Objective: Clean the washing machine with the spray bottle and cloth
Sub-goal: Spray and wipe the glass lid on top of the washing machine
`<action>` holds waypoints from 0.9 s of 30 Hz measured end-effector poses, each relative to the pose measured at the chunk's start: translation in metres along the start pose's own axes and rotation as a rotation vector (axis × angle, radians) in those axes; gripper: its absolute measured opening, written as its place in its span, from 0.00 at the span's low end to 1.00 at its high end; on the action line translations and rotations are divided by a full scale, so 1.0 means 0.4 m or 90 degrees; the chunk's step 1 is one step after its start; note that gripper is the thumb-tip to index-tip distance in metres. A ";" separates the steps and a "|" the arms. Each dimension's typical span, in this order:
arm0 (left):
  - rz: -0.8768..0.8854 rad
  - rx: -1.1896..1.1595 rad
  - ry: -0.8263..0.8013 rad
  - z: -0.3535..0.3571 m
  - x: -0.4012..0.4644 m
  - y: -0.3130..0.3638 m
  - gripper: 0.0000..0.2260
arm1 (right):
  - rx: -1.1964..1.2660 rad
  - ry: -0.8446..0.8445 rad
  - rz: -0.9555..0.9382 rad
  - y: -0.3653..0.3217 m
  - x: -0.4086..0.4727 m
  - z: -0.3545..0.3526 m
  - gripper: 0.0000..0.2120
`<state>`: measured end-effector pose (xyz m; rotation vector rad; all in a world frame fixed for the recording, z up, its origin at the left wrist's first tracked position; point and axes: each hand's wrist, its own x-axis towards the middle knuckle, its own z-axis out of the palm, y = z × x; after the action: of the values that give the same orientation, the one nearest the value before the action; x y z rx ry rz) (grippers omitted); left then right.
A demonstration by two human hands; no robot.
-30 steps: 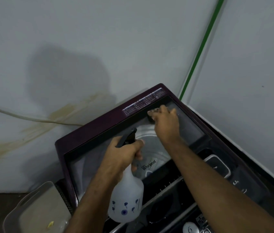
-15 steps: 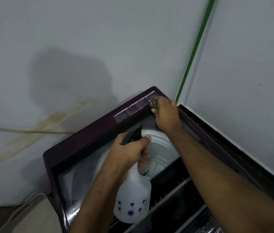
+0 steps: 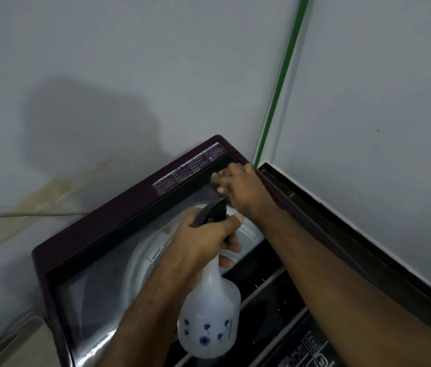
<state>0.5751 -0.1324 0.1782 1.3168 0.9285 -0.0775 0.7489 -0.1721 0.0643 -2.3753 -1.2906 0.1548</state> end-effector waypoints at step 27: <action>-0.011 0.047 -0.057 0.075 -0.077 -0.030 0.07 | 0.060 0.061 0.104 0.126 -0.318 -0.093 0.17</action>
<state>0.5646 -0.1749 0.1863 1.3620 0.8673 -0.1842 0.7273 -0.3123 0.0633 -2.3748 -1.0232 0.1453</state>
